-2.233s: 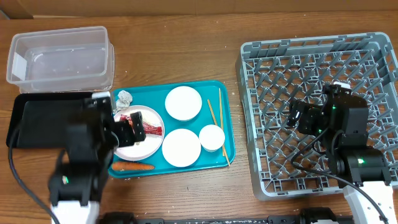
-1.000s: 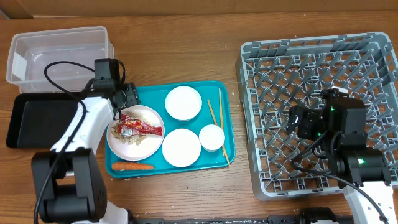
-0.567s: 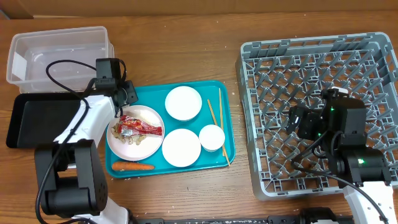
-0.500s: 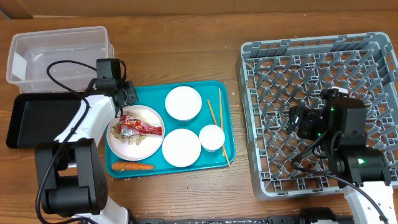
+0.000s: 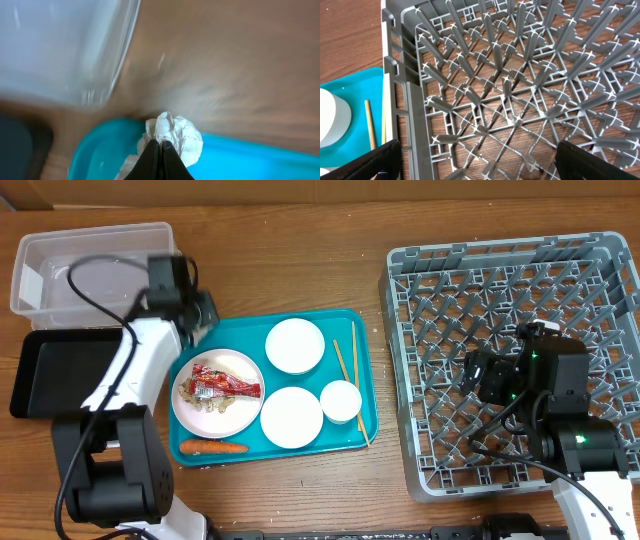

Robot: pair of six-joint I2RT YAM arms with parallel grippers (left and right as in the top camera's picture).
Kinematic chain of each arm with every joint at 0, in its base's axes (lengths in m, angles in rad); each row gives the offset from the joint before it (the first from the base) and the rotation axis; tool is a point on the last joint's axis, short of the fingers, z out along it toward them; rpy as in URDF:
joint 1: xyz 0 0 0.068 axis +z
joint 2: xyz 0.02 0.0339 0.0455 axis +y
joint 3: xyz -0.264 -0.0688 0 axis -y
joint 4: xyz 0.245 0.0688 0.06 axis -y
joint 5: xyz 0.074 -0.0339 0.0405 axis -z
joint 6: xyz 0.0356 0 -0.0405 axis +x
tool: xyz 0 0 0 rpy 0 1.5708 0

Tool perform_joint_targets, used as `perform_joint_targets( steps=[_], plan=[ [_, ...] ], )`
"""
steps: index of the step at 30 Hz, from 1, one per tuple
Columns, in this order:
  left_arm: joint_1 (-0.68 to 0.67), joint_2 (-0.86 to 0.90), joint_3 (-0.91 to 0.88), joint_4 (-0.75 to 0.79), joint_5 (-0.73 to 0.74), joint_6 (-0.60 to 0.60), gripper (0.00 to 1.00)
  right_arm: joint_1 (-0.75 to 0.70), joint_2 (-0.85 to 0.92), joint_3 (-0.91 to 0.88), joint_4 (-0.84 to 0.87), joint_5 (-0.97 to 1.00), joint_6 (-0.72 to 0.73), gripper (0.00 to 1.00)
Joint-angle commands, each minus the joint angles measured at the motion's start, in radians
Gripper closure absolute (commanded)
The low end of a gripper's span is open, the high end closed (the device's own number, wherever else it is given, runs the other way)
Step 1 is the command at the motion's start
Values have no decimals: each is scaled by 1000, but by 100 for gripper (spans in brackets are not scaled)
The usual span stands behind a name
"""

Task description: Sort waste into correct bins and load items into the dishwasher

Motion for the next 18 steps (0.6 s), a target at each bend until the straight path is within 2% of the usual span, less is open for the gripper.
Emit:
perform_joint_targets(
  steps=[1, 5, 8, 12, 13, 15, 16, 18],
  plan=[
    [15, -29, 173, -27, 40, 40, 96, -4, -6, 30, 3, 10, 2, 0],
    [56, -29, 288, -2, -7, 47, 96, -4, -6, 30, 2, 9, 5, 0],
    [110, -29, 298, 72, -38, 46, 96, -4, -6, 30, 1, 9, 5, 0],
    [173, -11, 298, 73, -37, 24, 93, -4, -6, 30, -13, 9, 5, 0],
    [186, -3, 298, 72, -37, 24, 81, -4, -6, 30, -16, 9, 5, 0],
    [201, 5, 298, 79, -32, 24, 48, -4, -6, 30, -17, 9, 5, 0],
    [204, 5, 298, 81, -25, 26, 44, -4, -6, 30, -16, 9, 5, 0],
    [204, 0, 301, 83, 8, 39, 43, -4, -6, 30, -16, 9, 5, 0]
  ],
)
